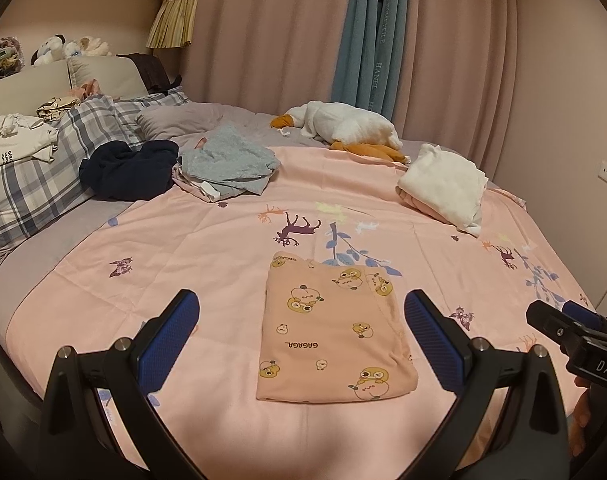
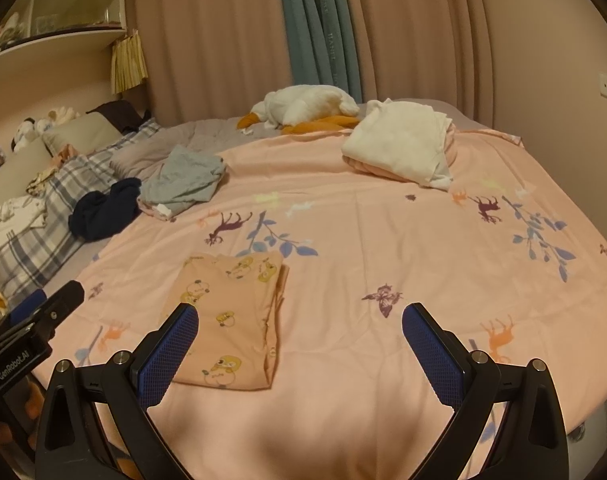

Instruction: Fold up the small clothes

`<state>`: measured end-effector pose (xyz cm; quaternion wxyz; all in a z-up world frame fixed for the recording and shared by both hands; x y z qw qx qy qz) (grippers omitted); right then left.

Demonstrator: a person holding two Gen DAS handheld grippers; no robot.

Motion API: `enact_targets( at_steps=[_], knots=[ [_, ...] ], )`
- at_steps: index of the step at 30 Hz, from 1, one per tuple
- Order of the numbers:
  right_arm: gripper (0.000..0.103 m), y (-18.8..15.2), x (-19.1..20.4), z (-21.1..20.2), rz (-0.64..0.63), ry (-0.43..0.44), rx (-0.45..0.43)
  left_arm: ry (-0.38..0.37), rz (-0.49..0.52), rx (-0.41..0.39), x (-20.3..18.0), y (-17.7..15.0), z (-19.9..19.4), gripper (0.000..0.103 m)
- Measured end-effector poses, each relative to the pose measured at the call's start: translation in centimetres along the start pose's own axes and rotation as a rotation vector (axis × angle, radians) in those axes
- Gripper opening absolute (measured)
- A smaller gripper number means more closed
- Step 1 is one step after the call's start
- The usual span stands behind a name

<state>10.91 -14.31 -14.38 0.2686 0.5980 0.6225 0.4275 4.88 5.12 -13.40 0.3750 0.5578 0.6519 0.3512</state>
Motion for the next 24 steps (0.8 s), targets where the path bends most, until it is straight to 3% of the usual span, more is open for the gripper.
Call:
enact_targets(
  at_steps=[24],
  knots=[
    [0.101, -0.02, -0.46, 0.33, 0.001, 0.0, 0.011, 0.004, 0.016, 0.008, -0.12, -0.13, 0.15, 0.103]
  ],
)
Point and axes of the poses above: each gripper's, at about its wrist camera, not at the fingertips, and z roughly the way its jaws point, x to its left, y to its top, the point moved 1 cm from there along z, roughly the way its jaws point, and after that the axes turned 6 degrees about y, right-handed, at the moved point
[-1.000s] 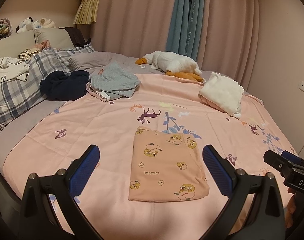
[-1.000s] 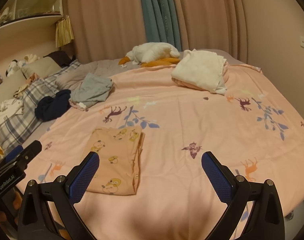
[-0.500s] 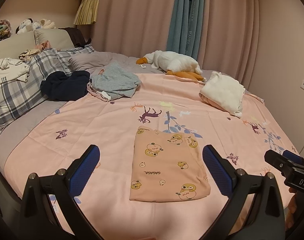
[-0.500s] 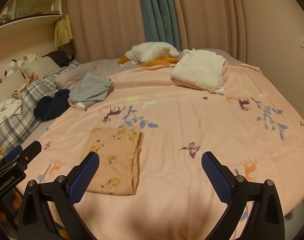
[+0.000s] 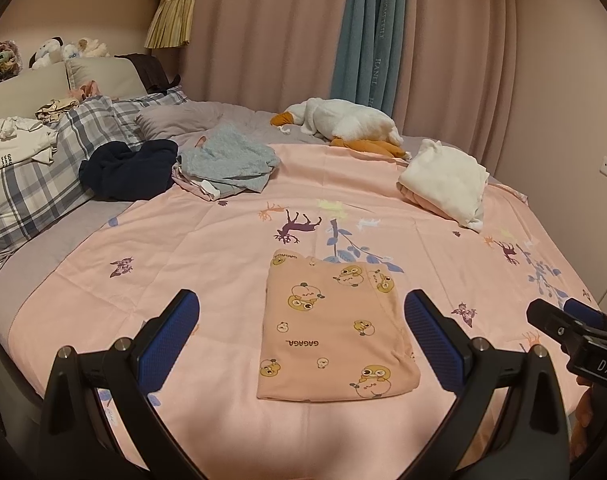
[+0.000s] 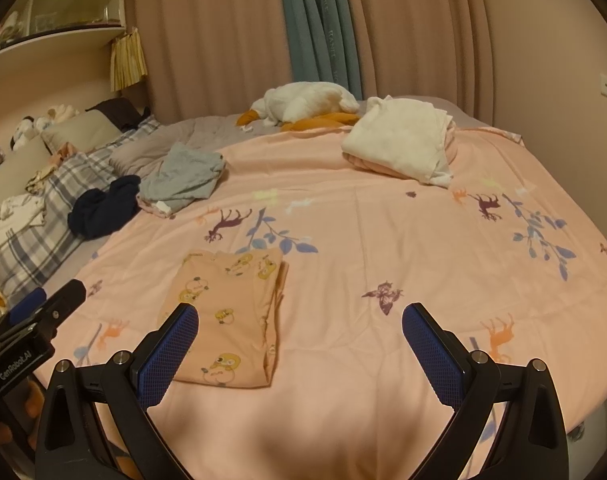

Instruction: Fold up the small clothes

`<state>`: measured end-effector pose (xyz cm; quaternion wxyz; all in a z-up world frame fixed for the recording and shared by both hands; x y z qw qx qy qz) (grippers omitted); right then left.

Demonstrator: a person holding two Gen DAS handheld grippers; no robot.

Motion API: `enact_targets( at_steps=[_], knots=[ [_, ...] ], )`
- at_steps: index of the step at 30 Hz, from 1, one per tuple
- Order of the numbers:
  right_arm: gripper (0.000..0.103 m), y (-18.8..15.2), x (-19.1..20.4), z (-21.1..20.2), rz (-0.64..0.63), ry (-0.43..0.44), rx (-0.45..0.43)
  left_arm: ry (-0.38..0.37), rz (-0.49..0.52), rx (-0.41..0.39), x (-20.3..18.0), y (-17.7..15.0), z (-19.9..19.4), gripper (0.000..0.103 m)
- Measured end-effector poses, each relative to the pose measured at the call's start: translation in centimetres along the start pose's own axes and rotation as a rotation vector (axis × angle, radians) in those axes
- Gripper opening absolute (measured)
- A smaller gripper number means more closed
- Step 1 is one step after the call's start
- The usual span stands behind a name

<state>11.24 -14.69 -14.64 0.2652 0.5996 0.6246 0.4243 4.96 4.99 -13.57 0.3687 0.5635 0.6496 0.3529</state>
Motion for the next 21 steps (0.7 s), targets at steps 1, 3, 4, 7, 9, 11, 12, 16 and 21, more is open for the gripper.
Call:
enact_targets(
  at_steps=[1, 3, 4, 7, 9, 11, 12, 16, 21],
  knots=[
    [0.101, -0.02, -0.09, -0.01, 0.003, 0.002, -0.002, 0.0, -0.001, -0.004, 0.02, 0.0, -0.08, 0.103],
    [0.101, 0.03, -0.19, 0.13, 0.005, 0.007, -0.002, 0.003, -0.002, -0.008, 0.12, 0.02, -0.16, 0.103],
    [0.101, 0.03, -0.21, 0.2, 0.004, 0.009, 0.001, 0.005, -0.002, -0.009, 0.15, 0.02, -0.19, 0.103],
    [0.101, 0.03, -0.21, 0.38, -0.006, 0.011, 0.006, 0.007, -0.005, -0.009, 0.27, 0.05, -0.04, 0.103],
    [0.101, 0.09, -0.16, 0.46, -0.009, 0.011, 0.007, 0.009, -0.004, -0.006, 0.35, 0.07, 0.04, 0.103],
    [0.101, 0.07, -0.11, 0.47, -0.009, 0.014, 0.011, 0.013, -0.002, -0.002, 0.4, 0.07, 0.13, 0.103],
    [0.101, 0.07, -0.06, 0.52, -0.011, 0.015, 0.015, 0.014, -0.001, -0.001, 0.45, 0.07, 0.15, 0.103],
    [0.101, 0.15, -0.03, 0.73, -0.021, 0.014, 0.025, 0.013, -0.002, 0.003, 0.52, 0.06, 0.18, 0.103],
    [0.101, 0.21, -0.08, 0.87, -0.023, 0.017, 0.035, 0.019, 0.007, 0.015, 0.45, -0.09, 0.34, 0.103]
  ],
)
Point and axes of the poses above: each gripper's, at about its wrist camera, not at the fingertips, and z roughly the way its jaws point, x to its left, y to its top, the point moved 1 cm from there along z, roughly the way its jaws point, and after that the axes turned 6 degrees about y, right-handed, at the moved point
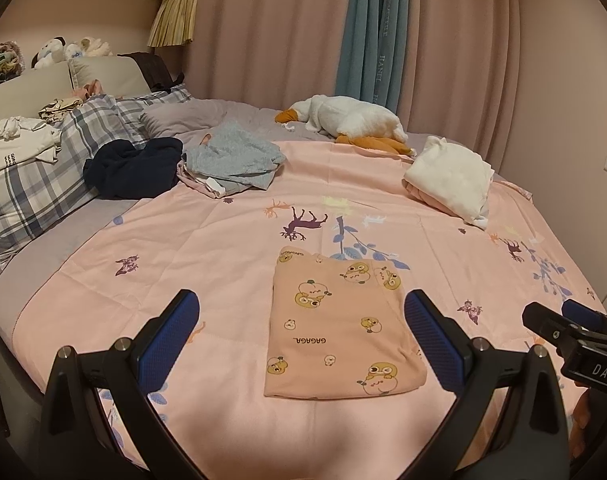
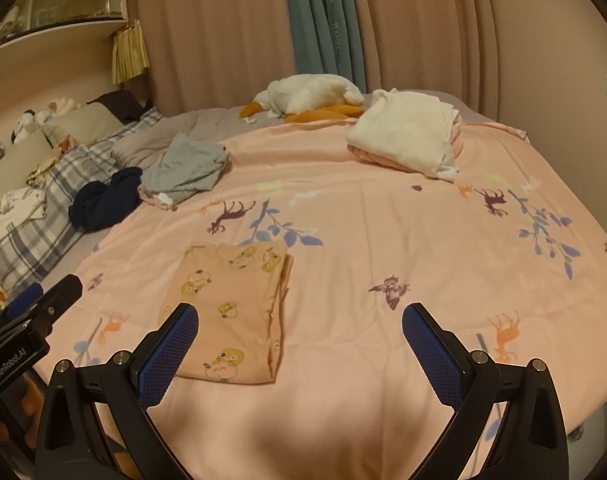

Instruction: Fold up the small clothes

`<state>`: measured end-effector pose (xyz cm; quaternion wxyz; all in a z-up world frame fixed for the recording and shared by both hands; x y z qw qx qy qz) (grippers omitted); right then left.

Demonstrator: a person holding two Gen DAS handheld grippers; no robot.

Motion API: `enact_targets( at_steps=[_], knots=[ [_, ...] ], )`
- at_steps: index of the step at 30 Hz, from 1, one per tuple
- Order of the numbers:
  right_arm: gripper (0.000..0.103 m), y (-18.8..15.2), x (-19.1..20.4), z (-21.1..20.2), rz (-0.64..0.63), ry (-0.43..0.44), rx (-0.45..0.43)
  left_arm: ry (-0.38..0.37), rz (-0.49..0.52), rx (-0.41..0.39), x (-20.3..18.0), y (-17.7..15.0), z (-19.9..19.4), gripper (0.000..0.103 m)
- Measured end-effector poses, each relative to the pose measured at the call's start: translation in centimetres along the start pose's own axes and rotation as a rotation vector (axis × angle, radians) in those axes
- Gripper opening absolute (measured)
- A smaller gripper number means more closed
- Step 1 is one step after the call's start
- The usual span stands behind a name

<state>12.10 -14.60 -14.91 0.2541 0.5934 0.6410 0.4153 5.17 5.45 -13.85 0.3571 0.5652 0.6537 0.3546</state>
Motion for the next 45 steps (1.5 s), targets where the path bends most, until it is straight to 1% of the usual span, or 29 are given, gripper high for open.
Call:
enact_targets(
  at_steps=[23, 40, 45],
  knots=[
    [0.101, 0.16, -0.71, 0.39, -0.014, -0.03, 0.015, 0.021, 0.021, 0.02, -0.24, -0.16, 0.41, 0.103],
    [0.101, 0.22, -0.48, 0.74, -0.021, -0.054, 0.022, 0.033, 0.041, 0.024, -0.26, -0.36, 0.64, 0.103],
    [0.101, 0.23, -0.29, 0.8, -0.027, -0.055, 0.022, 0.022, 0.053, 0.021, -0.42, -0.39, 0.74, 0.103]
  ],
)
Point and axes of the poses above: each gripper's, at about its wrist camera, not at the fingertips, and z roughly the way its jaws point, x to its left, y to its top, the point moved 1 cm from there along z, roughly the way its jaws point, and after that the axes turned 6 degrees about y, right-handed, at the moved point
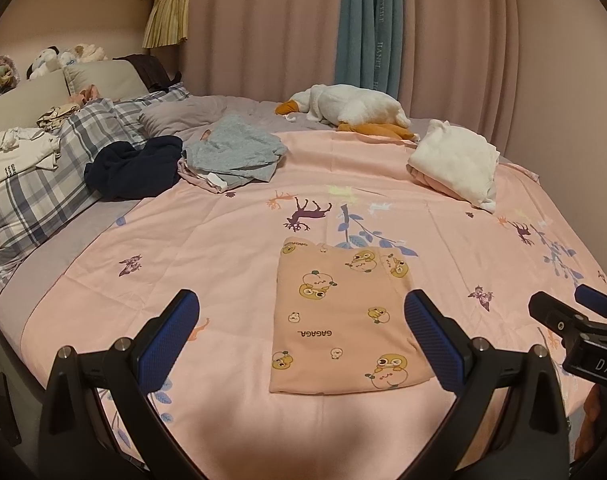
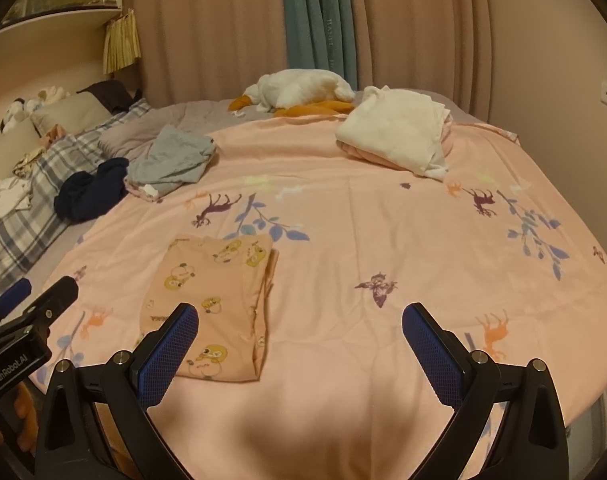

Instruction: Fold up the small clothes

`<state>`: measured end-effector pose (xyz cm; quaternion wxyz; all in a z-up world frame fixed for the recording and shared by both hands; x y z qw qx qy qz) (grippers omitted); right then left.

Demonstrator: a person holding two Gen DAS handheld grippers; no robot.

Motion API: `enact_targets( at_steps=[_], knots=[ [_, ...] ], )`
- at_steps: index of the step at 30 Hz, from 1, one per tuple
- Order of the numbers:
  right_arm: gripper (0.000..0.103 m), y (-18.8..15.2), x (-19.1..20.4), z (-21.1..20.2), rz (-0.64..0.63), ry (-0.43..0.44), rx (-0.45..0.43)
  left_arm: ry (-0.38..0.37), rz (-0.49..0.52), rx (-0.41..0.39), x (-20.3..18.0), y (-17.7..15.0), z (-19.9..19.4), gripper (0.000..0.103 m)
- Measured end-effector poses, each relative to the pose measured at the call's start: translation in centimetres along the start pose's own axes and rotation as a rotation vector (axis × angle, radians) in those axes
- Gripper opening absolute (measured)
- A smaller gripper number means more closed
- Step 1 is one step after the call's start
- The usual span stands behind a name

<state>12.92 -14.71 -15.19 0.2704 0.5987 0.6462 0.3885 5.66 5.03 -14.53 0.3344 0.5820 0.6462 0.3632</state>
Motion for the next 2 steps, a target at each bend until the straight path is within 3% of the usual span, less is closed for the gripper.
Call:
enact_targets(
  at_steps=[2],
  knots=[
    [0.101, -0.01, 0.05, 0.02, 0.0, -0.004, 0.0, -0.004, 0.0, 0.003, 0.02, 0.02, 0.09, 0.103]
  ],
)
Point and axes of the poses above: each gripper's, at about its wrist camera, not at the fingertips, and z roughly the way its jaws point, x to its left, y to its top, the point moved 1 cm from there along z, roughly the way its jaws point, and after that the axes turned 6 degrees about y, right-handed, at the moved point
